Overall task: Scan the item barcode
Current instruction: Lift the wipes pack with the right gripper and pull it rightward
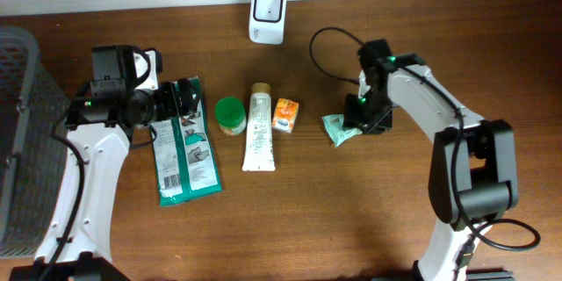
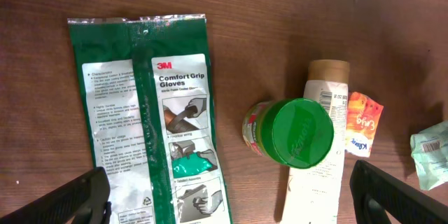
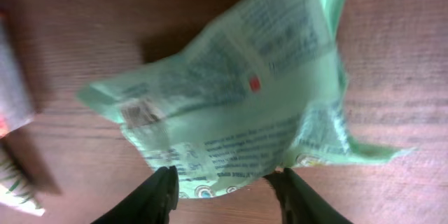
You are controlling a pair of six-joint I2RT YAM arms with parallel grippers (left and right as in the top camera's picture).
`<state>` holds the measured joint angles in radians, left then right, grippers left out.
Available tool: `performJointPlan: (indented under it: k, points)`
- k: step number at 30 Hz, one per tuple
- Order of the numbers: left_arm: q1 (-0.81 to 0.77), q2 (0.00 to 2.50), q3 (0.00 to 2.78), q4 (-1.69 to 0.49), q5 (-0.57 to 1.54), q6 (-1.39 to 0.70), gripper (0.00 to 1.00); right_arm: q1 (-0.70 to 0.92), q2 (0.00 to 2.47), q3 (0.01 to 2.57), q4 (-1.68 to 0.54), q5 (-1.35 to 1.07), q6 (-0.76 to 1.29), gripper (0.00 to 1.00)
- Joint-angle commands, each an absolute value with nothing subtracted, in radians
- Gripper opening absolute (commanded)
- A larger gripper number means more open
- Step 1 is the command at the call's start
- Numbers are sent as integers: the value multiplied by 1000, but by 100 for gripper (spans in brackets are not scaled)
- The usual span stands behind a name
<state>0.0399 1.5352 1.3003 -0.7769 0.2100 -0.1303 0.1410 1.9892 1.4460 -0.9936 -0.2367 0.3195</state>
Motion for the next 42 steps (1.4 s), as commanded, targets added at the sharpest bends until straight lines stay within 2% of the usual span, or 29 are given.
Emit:
performJointPlan:
  k: [1, 2, 4, 5, 11, 19, 27, 33, 42]
  points:
    - [39, 1531, 1308, -776, 213, -114, 100, 104, 1922, 1523, -1018, -307, 235, 49]
    - [39, 1531, 1308, -776, 213, -114, 99, 91, 1902, 1536, -1029, -307, 235, 52]
    - [39, 1531, 1308, -776, 214, -114, 99, 44, 1851, 1552, -1050, -307, 236, 68]
    - [39, 1531, 1308, -776, 213, -114, 99, 10, 1835, 1552, -1062, -308, 236, 73]
    - [39, 1531, 1308, -776, 214, -114, 99, -103, 1861, 1504, -1082, -341, 236, 77]
    - [39, 1531, 1308, -776, 214, -114, 99, -112, 1917, 1397, -894, -450, 102, 82]
    - [39, 1531, 1308, -776, 214, -114, 99, -66, 2029, 1397, -796, -528, -52, 81]
    - [39, 1531, 1308, -776, 214, -114, 99, -58, 2087, 1397, -804, -595, -79, 66]
    - [39, 1531, 1308, -776, 213, -114, 99, -57, 2088, 1351, -847, -595, -101, 65]
